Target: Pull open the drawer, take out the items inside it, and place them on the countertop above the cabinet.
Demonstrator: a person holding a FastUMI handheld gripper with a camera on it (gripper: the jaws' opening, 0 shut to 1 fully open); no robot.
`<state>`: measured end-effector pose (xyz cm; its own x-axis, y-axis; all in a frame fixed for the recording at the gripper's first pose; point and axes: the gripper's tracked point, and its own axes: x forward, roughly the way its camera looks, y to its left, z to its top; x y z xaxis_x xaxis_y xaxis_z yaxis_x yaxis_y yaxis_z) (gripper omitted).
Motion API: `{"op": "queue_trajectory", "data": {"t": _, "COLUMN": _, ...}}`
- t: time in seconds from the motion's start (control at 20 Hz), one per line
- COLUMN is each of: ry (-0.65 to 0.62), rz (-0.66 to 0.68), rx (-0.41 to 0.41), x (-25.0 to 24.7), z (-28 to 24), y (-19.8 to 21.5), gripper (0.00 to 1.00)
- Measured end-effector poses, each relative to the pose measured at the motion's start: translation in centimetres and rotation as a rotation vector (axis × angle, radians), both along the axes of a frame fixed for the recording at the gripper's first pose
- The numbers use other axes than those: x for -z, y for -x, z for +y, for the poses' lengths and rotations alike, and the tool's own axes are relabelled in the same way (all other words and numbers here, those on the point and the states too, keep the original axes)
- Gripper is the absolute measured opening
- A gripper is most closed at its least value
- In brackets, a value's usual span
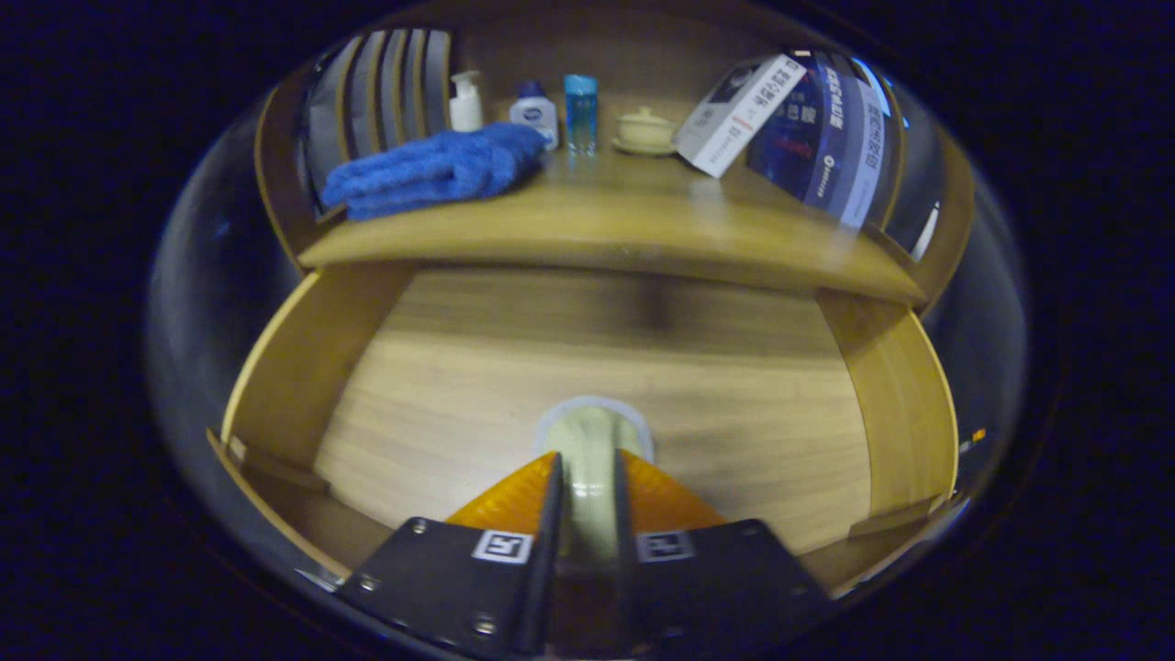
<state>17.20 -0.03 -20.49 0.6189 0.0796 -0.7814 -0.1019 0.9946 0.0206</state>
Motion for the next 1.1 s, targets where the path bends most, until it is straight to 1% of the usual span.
{"op": "queue_trajectory", "data": {"t": 0.05, "ry": -0.039, "rz": -0.035, "rx": 0.011, "x": -0.3, "z": 0.2, "y": -0.4, "gripper": 0.2}}
{"op": "queue_trajectory", "data": {"t": 0.1, "ry": -0.056, "rz": -0.065, "rx": 0.0, "x": -0.8, "z": 0.6, "y": -0.6, "gripper": 0.19}}
{"op": "queue_trajectory", "data": {"t": 0.15, "ry": -0.062, "rz": -0.094, "rx": -0.018, "x": -1.4, "z": 0.7, "y": -0.6, "gripper": 0.13}}
{"op": "queue_trajectory", "data": {"t": 0.35, "ry": -0.073, "rz": -0.196, "rx": -0.022, "x": -3.7, "z": 1.1, "y": -0.7, "gripper": 0.13}}
{"op": "queue_trajectory", "data": {"t": 0.45, "ry": -0.095, "rz": -0.265, "rx": -0.036, "x": -6.1, "z": 1.8, "y": -0.3, "gripper": 0.13}}
{"op": "queue_trajectory", "data": {"t": 0.6, "ry": -0.11, "rz": -0.367, "rx": -0.056, "x": -9.7, "z": 2.2, "y": -0.7, "gripper": 0.13}}
{"op": "queue_trajectory", "data": {"t": 0.7, "ry": -0.134, "rz": -0.454, "rx": -0.036, "x": -13.1, "z": 1.9, "y": -1.3, "gripper": 0.13}}
{"op": "queue_trajectory", "data": {"t": 0.8, "ry": -0.17, "rz": -0.57, "rx": -0.015, "x": -17.5, "z": 1.8, "y": -2.4, "gripper": 0.13}}
{"op": "queue_trajectory", "data": {"t": 0.9, "ry": -0.206, "rz": -0.657, "rx": 0.018, "x": -21.0, "z": 1.1, "y": -3.0, "gripper": 0.13}}
{"op": "queue_trajectory", "data": {"t": 1.0, "ry": -0.23, "rz": -0.678, "rx": 0.03, "x": -23.6, "z": 0.9, "y": -4.0, "gripper": 0.12}}
{"op": "queue_trajectory", "data": {"t": 1.1, "ry": -0.203, "rz": -0.673, "rx": 0.022, "x": -25.7, "z": 0.4, "y": -5.7, "gripper": 0.12}}
